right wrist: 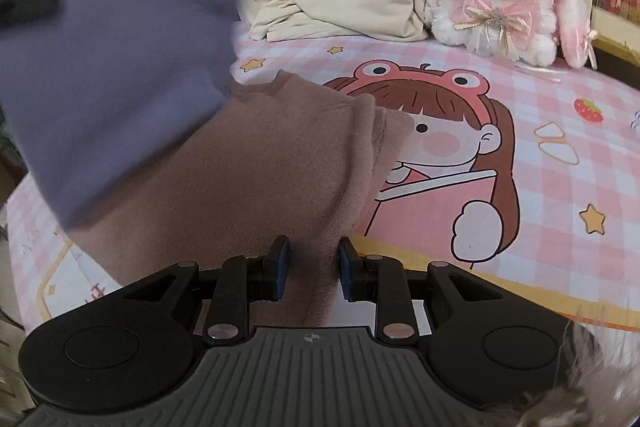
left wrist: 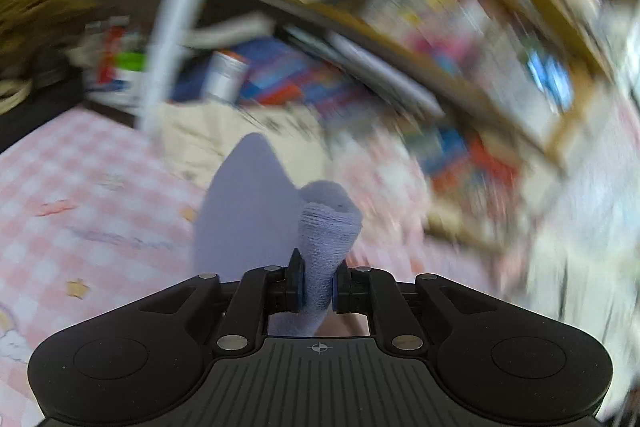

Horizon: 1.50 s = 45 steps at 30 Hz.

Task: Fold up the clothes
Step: 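Lift the hem with both grippers and fold it up toward the collar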

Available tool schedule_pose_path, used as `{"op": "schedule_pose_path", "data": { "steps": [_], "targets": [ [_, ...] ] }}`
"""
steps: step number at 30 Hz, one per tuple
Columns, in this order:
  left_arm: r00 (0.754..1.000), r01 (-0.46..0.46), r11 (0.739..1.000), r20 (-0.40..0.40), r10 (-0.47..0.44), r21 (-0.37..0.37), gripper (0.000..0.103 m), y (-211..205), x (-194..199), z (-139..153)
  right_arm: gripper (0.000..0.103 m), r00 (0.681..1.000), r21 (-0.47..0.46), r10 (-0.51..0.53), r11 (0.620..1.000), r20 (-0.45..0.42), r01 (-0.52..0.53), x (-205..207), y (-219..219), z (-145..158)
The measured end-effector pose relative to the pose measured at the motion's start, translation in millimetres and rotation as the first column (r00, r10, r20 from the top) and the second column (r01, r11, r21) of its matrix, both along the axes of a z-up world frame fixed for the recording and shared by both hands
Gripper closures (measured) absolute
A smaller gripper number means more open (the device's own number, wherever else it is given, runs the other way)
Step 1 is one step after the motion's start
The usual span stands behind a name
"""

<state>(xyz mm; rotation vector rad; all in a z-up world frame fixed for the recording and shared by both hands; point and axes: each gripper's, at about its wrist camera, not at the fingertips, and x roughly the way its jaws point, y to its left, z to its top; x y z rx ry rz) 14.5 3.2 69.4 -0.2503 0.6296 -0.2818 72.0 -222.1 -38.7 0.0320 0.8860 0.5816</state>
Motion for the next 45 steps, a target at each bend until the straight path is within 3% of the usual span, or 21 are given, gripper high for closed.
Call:
{"op": "schedule_pose_path", "data": {
  "steps": [4, 6, 8, 11, 15, 19, 21, 22, 23, 25, 27, 30, 32, 34, 36, 37, 39, 40, 42, 43, 45],
  "targets": [
    [0.971, 0.202, 0.962, -0.165, -0.172, 0.186, 0.076, -59.6, -9.1, -53.4, 0.078, 0.999, 0.058, 0.001, 0.998, -0.041, 0.001, 6.7, -9.5, -2.3],
    [0.966, 0.234, 0.929, -0.179, -0.188, 0.288, 0.067, -74.5, -15.9, -71.7, 0.078, 0.996, 0.103, -0.006, 0.995, -0.084, 0.014, 11.2, -17.2, -4.6],
    [0.962, 0.257, 0.908, -0.178, -0.207, 0.331, 0.059, -81.7, -20.8, -80.0, 0.078, 0.992, 0.149, -0.021, 0.988, -0.125, 0.039, 14.4, -25.7, -6.8],
    [0.958, 0.278, 0.897, -0.165, -0.234, 0.344, 0.042, -91.5, -21.8, -78.5, 0.078, 0.986, 0.194, -0.052, 0.977, -0.158, 0.083, 14.4, -36.1, -5.4],
    [0.952, 0.303, 0.887, -0.150, -0.266, 0.349, 0.039, -96.7, -29.4, -71.4, 0.078, 0.977, 0.275, -0.103, 0.949, -0.185, 0.152, 14.2, -53.0, 5.1],
    [0.961, 0.275, 0.926, -0.084, -0.262, 0.259, 0.037, -88.4, -47.0, -38.3, 0.077, 0.957, 0.384, -0.139, 0.894, -0.255, 0.232, 16.3, -71.0, 15.4],
    [0.974, 0.220, 0.950, 0.011, -0.228, 0.222, 0.037, -74.7, -59.0, -15.6, 0.070, 0.937, 0.441, -0.134, 0.854, -0.323, 0.274, 19.6, -75.7, 16.5],
    [0.980, 0.185, 0.961, 0.038, -0.197, 0.207, 0.037, -66.0, -60.7, -7.6, 0.060, 0.930, 0.439, -0.133, 0.853, -0.342, 0.283, 22.8, -71.0, 15.3],
    [0.986, 0.150, 0.968, 0.041, -0.161, 0.201, 0.038, -57.6, -58.8, -4.6, 0.051, 0.924, 0.437, -0.131, 0.851, -0.360, 0.291, 26.0, -66.3, 14.0],
    [0.993, 0.116, 0.971, -0.002, -0.118, 0.210, 0.043, -41.0, -48.7, -11.5, 0.050, 0.909, 0.433, -0.128, 0.847, -0.397, 0.308, 32.5, -57.0, 11.6],
    [0.994, 0.104, 0.963, -0.058, -0.092, 0.248, 0.076, -33.4, -39.6, -26.4, 0.050, 0.893, 0.428, -0.125, 0.843, -0.433, 0.325, 38.9, -47.7, 9.2],
    [0.990, 0.125, 0.947, -0.102, -0.099, 0.296, 0.080, -34.2, -33.4, -47.7, 0.050, 0.870, 0.411, -0.124, 0.844, -0.477, 0.345, 49.0, -33.2, 5.7],
    [0.987, 0.148, 0.932, -0.111, -0.118, 0.331, 0.080, -39.2, -33.1, -59.2, 0.052, 0.889, 0.375, -0.125, 0.874, -0.441, 0.309, 55.6, -20.4, 5.8],
    [0.984, 0.165, 0.916, -0.118, -0.130, 0.365, 0.080, -45.8, -35.9, -68.7, 0.085, 0.919, 0.348, -0.102, 0.905, -0.381, 0.244, 58.9, -7.5, 8.6],
    [0.986, 0.159, 0.910, -0.117, -0.123, 0.384, 0.080, -50.7, -34.9, -72.7, 0.087, 0.988, 0.316, -0.018, 0.946, -0.152, 0.066, 42.5, 4.1, 26.6],
    [0.986, 0.155, 0.911, -0.115, -0.119, 0.383, 0.080, -52.4, -33.8, -73.4, 0.087, 0.999, 0.286, 0.035, 0.958, -0.013, -0.030, 30.0, 8.6, 36.3],
    [0.986, 0.153, 0.916, -0.120, -0.116, 0.372, 0.079, -52.6, -30.7, -75.3, 0.087, 0.959, 0.195, 0.145, 0.961, 0.244, -0.195, 1.3, 14.3, 49.4],
    [0.984, 0.161, 0.915, -0.132, -0.120, 0.369, 0.078, -53.7, -28.8, -77.6, 0.087, 0.953, 0.136, 0.152, 0.972, 0.264, -0.192, -0.5, 18.0, 46.9],
    [0.980, 0.181, 0.912, -0.142, -0.138, 0.369, 0.077, -58.0, -26.4, -82.8, 0.082, 0.984, 0.060, 0.079, 0.994, 0.159, -0.090, 16.8, 20.8, 27.0],
    [0.979, 0.187, 0.910, -0.146, -0.141, 0.369, 0.077, -59.6, -25.8, -83.0, 0.073, 0.994, 0.055, 0.033, 0.998, 0.100, -0.038, 25.4, 18.8, 17.8],
    [0.977, 0.196, 0.908, -0.154, -0.148, 0.370, 0.076, -62.8, -24.8, -82.6, 0.071, 0.999, 0.150, -0.051, 0.988, 0.017, 0.048, 32.7, 5.0, 8.8]
  ]
}}
